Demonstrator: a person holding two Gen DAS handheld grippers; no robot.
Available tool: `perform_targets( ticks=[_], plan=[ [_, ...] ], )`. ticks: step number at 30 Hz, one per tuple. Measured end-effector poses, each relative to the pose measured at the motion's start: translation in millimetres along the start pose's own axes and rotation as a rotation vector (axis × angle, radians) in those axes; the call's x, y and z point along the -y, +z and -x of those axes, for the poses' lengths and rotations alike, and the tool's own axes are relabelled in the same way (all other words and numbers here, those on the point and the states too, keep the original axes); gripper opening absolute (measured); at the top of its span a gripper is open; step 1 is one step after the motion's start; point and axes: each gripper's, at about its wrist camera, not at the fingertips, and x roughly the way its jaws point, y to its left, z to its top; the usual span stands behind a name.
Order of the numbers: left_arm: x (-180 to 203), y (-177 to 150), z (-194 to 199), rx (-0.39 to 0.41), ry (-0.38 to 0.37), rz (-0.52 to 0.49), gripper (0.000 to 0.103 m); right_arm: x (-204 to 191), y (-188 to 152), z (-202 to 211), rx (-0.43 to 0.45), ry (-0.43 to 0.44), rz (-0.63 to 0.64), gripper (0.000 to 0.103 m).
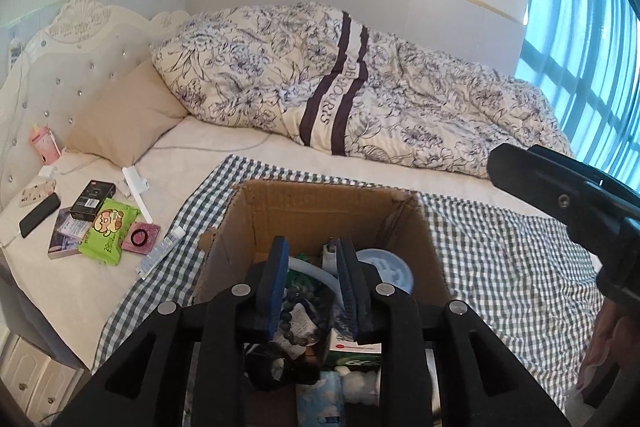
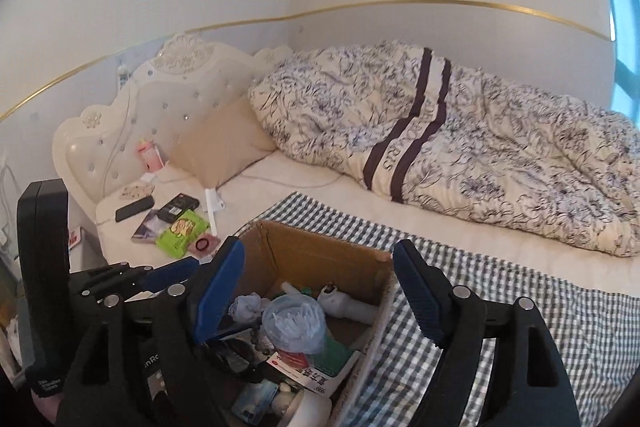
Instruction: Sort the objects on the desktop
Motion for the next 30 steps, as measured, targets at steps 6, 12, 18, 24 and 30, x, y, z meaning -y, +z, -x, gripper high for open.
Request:
perform_targets(
  ticks=[6,12,18,24,30],
  plan=[
    [20,3,19,0.033,-0.006,-0.01,0.05,13,-1,39,0.042,-0.031,-0.011,0.084],
    [42,3,34,0.061,-0.042,-0.003,0.057,31,-9,74,0.066,-0.093,-0.024,0.088],
    [68,2,50,0.1,-0.077,-0.02,0.073,53,-20,110,0.093,-0.159,-0.051,0.093],
    [93,-3,62,0.12,-0.113,-0.041,0.087,69,-31,140,0.112,-0.209,-0.079,0.097],
    [111,-4,79,0.154,-0.133,-0.051,0.103,76,-38,168,0.136,-0.253,-0.085,0.103]
  ],
)
